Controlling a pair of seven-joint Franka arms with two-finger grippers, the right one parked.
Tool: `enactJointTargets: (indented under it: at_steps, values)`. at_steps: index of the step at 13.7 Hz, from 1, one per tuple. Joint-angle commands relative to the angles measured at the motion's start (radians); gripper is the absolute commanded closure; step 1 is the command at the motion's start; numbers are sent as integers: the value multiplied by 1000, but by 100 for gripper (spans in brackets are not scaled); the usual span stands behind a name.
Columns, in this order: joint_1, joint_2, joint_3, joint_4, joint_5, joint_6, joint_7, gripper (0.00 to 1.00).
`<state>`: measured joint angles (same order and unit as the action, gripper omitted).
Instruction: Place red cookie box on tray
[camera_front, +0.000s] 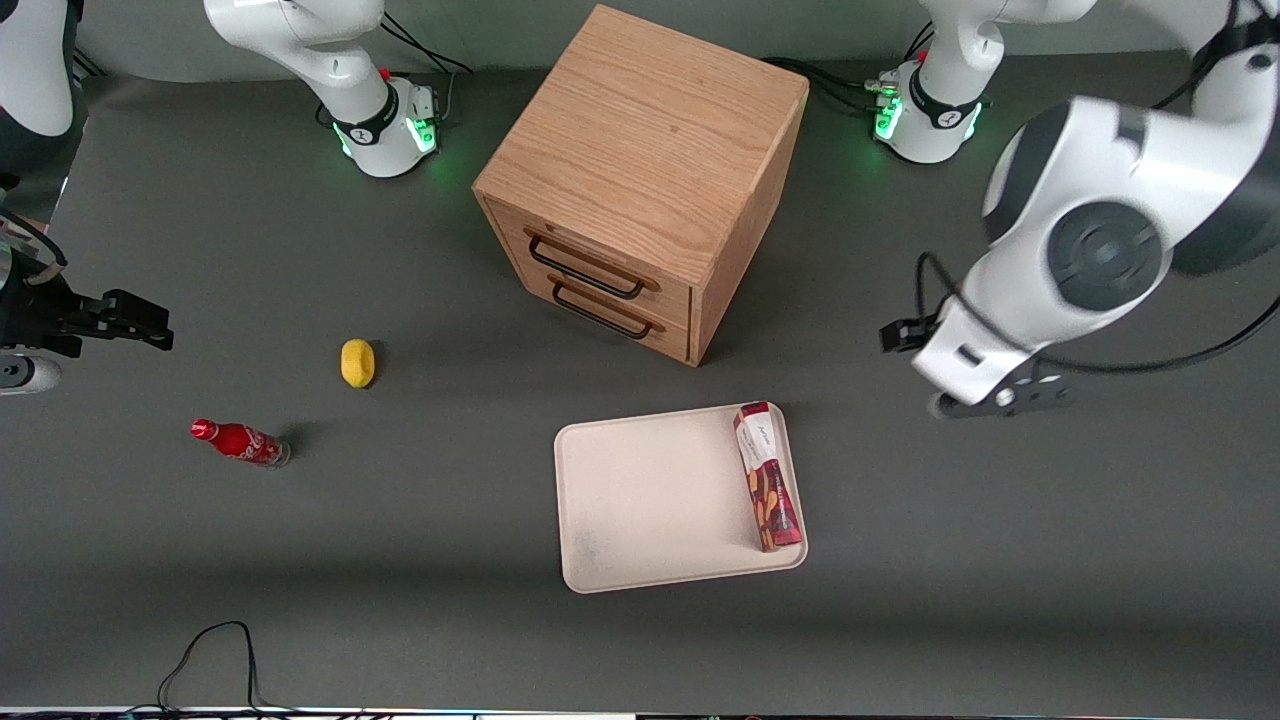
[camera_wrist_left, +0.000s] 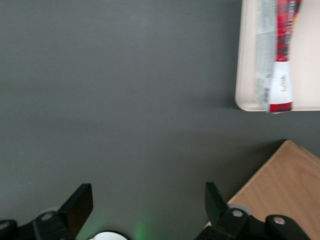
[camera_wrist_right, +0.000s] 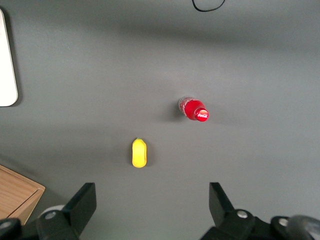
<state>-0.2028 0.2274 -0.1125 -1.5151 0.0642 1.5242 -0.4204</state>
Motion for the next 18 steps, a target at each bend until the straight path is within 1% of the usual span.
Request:
enactJointTargets:
  at_steps: [1,2,4,6,7,8,10,11,15,18]
  values:
    - [2,-233,74,-241,-17,76,63,0]
    - [3,-264,95,-241,-17,59,101,0]
    - [2,-304,175,-234,-17,30,201,0]
    - [3,-307,238,-208,-17,-1,300,0]
    - [11,-298,244,-195,-14,-9,319,0]
    - [44,-293,232,-188,-11,-10,319,0]
    - [115,-275,162,-165,-14,-12,313,0]
    - [129,-275,137,-159,-15,-12,305,0]
    - [149,-252,129,-132,-17,-12,305,0]
    - [184,-250,91,-122,-18,-32,305,0]
